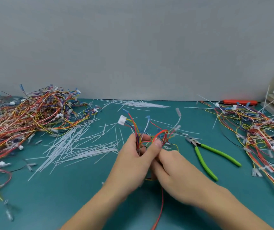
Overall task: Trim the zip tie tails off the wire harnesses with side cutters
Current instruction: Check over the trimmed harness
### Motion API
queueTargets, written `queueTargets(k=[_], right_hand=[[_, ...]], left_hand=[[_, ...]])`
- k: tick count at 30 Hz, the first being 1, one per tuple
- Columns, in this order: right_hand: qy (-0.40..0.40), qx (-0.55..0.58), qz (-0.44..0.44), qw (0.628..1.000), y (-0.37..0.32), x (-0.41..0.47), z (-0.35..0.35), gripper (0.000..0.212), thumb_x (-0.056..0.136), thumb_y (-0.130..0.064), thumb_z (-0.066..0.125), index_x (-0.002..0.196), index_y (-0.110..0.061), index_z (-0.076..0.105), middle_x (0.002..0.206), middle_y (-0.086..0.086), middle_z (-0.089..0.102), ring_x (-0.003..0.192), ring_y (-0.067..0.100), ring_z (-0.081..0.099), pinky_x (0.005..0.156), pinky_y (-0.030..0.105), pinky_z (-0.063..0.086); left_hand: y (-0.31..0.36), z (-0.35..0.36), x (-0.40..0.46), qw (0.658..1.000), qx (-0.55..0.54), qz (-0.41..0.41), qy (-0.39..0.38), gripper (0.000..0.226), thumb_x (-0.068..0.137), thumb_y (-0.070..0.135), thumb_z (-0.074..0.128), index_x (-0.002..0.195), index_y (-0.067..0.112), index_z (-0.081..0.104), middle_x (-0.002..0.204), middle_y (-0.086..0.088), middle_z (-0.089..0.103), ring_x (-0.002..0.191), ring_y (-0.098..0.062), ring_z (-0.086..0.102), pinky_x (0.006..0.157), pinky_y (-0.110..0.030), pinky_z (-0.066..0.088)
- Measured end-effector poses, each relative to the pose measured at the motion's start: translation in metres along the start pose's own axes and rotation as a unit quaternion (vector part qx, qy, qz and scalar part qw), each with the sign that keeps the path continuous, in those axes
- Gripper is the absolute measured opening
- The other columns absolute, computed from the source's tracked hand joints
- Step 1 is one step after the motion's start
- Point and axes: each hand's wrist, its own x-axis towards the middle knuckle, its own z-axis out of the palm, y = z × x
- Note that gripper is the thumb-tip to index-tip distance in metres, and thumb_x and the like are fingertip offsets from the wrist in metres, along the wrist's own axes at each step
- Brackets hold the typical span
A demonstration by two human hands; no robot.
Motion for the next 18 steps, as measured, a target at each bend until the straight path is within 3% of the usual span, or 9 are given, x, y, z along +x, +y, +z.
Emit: queueTargets(k=[2,5,8,11,14,16,18], right_hand=[[-0.015,-0.026,-0.016,0.999,0.002,-0.001,-0.002,0.018,0.110,-0.034,0.041,0.113,-0.028,0.058,0.098,-0.010,0.069,0.084,0.019,0.060,0.083,0.046,0.051],[0.002,-0.001,-0.030,1.000,0.002,-0.002,-0.001,0.016,0.108,-0.032,0.048,0.093,-0.029,0.051,0.080,-0.015,0.058,0.073,0.014,0.050,0.073,0.044,0.048],[0.005,0.060,-0.024,0.998,-0.001,-0.002,0.002,0.012,0.107,-0.025,0.052,0.096,-0.027,0.056,0.082,-0.009,0.065,0.069,0.014,0.057,0.067,0.032,0.046],[-0.010,0.191,-0.005,0.982,-0.009,-0.003,0.001,0.013,0.105,-0.026,0.053,0.104,-0.036,0.061,0.090,-0.004,0.074,0.066,0.007,0.061,0.065,0.019,0.047],[0.000,0.321,-0.016,0.947,-0.019,-0.002,-0.001,0.014,0.101,-0.030,0.055,0.103,-0.037,0.067,0.107,-0.005,0.079,0.085,0.005,0.067,0.072,0.018,0.051],[0.042,0.411,-0.033,0.910,-0.024,-0.001,0.000,0.010,0.100,-0.031,0.058,0.101,-0.033,0.068,0.120,0.001,0.077,0.107,0.016,0.072,0.081,0.028,0.058],[0.061,0.509,-0.026,0.858,-0.033,-0.001,-0.002,0.010,0.100,-0.035,0.062,0.102,-0.028,0.068,0.119,0.012,0.076,0.117,0.028,0.070,0.091,0.038,0.060]], left_hand=[[0.001,-0.003,0.001,1.000,0.020,0.014,-0.012,0.028,0.087,0.051,0.069,0.095,0.025,0.066,0.078,0.004,0.070,0.070,-0.013,0.062,0.069,-0.033,0.053],[0.005,-0.010,0.005,0.998,-0.033,0.035,-0.029,0.017,0.098,0.029,0.067,0.084,0.021,0.067,0.071,0.008,0.064,0.067,-0.010,0.057,0.067,-0.027,0.048],[0.012,-0.019,0.007,0.997,-0.040,0.068,-0.013,0.014,0.089,0.031,0.073,0.080,0.022,0.069,0.066,0.007,0.064,0.063,-0.010,0.057,0.063,-0.024,0.049],[0.028,-0.041,0.013,0.993,-0.030,0.104,0.055,0.008,0.084,0.037,0.079,0.079,0.033,0.073,0.067,0.011,0.063,0.064,-0.006,0.057,0.062,-0.022,0.049],[0.060,-0.082,0.029,0.978,-0.088,0.118,0.148,0.018,0.092,0.039,0.065,0.086,0.027,0.075,0.063,0.004,0.059,0.061,-0.011,0.055,0.062,-0.030,0.049],[0.084,-0.113,0.043,0.970,-0.129,0.117,0.171,0.021,0.103,0.034,0.056,0.094,0.021,0.070,0.067,0.003,0.057,0.062,-0.014,0.055,0.062,-0.033,0.051],[0.103,-0.141,0.054,0.970,-0.142,0.113,0.164,0.025,0.108,0.031,0.047,0.099,0.018,0.067,0.075,0.002,0.055,0.066,-0.015,0.055,0.063,-0.035,0.056]])
